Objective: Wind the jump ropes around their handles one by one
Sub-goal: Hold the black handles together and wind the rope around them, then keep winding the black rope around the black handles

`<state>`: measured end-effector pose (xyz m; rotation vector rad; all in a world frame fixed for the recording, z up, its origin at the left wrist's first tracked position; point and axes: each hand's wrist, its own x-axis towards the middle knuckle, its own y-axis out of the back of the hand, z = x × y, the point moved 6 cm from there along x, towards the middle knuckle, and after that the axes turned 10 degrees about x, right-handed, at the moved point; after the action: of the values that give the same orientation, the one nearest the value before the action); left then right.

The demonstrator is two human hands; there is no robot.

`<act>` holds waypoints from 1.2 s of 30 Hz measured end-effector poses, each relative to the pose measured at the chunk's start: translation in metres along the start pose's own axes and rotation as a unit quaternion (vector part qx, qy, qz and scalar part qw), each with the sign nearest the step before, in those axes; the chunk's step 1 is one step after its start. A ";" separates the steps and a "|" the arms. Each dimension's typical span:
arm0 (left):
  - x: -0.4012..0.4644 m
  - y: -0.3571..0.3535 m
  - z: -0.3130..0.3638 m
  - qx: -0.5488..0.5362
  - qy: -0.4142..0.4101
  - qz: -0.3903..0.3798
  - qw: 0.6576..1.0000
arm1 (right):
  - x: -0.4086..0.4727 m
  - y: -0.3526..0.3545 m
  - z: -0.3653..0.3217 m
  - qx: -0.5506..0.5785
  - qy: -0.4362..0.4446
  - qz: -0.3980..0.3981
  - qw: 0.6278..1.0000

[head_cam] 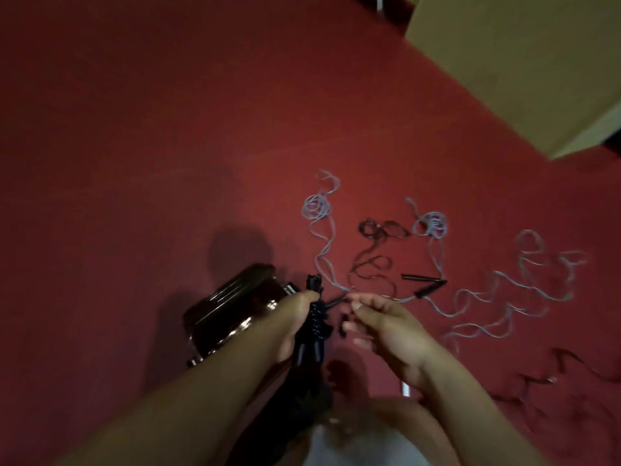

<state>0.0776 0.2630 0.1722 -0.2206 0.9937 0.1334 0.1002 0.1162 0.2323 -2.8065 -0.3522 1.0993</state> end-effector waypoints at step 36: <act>0.156 0.032 -0.070 0.308 -0.285 0.332 0.845 | 0.186 0.080 0.172 -0.016 -0.095 0.025 0.995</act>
<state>0.0978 0.2788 0.0006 0.7392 0.4321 0.4720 0.1291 0.0879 -0.0303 -2.7577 -0.3207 1.3895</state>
